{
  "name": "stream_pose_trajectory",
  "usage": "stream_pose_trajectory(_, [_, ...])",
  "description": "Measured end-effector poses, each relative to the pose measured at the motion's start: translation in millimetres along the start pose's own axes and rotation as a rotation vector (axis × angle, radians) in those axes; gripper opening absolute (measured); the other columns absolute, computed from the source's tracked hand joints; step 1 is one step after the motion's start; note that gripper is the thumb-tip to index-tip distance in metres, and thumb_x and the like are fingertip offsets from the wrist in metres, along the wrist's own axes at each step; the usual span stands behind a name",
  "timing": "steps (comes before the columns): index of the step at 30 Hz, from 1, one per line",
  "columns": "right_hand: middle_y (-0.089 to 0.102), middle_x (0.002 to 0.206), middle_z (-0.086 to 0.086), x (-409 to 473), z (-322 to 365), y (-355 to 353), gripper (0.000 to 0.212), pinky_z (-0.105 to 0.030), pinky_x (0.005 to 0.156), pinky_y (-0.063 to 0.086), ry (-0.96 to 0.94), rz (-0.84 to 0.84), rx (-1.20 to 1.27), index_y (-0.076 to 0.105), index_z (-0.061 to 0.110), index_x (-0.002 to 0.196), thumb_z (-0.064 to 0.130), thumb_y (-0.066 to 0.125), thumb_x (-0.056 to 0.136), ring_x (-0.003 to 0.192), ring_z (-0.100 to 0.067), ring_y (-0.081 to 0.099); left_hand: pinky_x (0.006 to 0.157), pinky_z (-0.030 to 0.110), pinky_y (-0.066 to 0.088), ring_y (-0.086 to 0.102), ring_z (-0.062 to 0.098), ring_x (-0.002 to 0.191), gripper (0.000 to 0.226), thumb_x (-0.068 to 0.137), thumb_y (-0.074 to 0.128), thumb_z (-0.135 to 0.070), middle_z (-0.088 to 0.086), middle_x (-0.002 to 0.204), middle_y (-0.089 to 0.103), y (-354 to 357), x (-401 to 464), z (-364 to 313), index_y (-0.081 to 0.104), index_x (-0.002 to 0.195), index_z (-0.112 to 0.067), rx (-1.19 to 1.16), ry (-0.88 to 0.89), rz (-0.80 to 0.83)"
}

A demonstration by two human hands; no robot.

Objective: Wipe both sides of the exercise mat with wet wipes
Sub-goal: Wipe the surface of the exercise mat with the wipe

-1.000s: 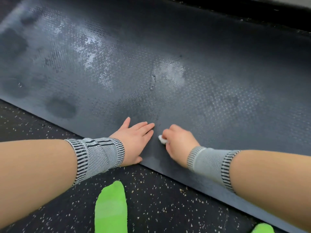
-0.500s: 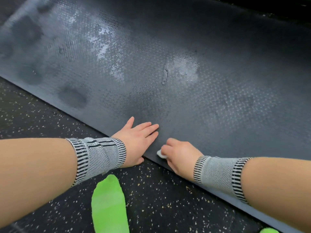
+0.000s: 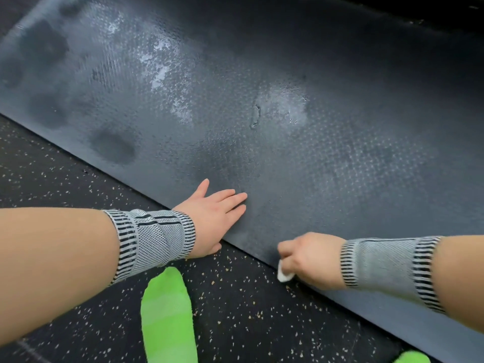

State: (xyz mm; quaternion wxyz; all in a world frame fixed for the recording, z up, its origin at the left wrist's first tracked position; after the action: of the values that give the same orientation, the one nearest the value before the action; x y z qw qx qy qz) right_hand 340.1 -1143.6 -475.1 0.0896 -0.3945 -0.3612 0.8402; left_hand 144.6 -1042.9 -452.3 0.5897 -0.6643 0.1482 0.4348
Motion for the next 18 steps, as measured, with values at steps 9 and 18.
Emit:
stream_pose_trajectory(9, [0.044, 0.113, -0.002, 32.2, 6.8, -25.6, 0.026, -0.035, 0.073, 0.047, 0.008, -0.183, -0.022, 0.058, 0.02, 0.117, 0.015, 0.049, 0.093, 0.084, -0.028, 0.057, 0.118, 0.062, 0.003, -0.006, 0.021, 0.151, 0.091, 0.092, 0.056, -0.047, 0.002, 0.163, -0.015, -8.6, 6.3, 2.1, -0.002, 0.156, -0.017, 0.001, -0.009, -0.012])
stream_pose_trajectory(18, [0.054, 0.108, 0.005, -38.5, -36.3, -30.2, 0.024, -0.03, 0.079, 0.044, 0.223, -0.08, 0.035, 0.064, 0.024, 0.108, 0.019, 0.051, 0.088, 0.095, -0.022, 0.059, 0.119, 0.058, 0.003, -0.008, 0.017, 0.151, 0.084, 0.095, 0.049, -0.053, -0.003, 0.164, -0.012, -24.9, 15.7, 6.5, 0.001, 0.157, -0.021, -0.04, -0.019, -0.073])
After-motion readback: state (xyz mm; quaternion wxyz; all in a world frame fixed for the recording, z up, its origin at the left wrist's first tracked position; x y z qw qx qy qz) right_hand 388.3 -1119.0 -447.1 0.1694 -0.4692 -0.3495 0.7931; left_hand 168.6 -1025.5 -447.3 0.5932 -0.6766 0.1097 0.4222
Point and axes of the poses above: each hand's wrist, its own x-axis towards the middle knuckle, its own y-axis out of the palm, z = x × y, the point moved 1 cm from there along x, towards the middle knuckle
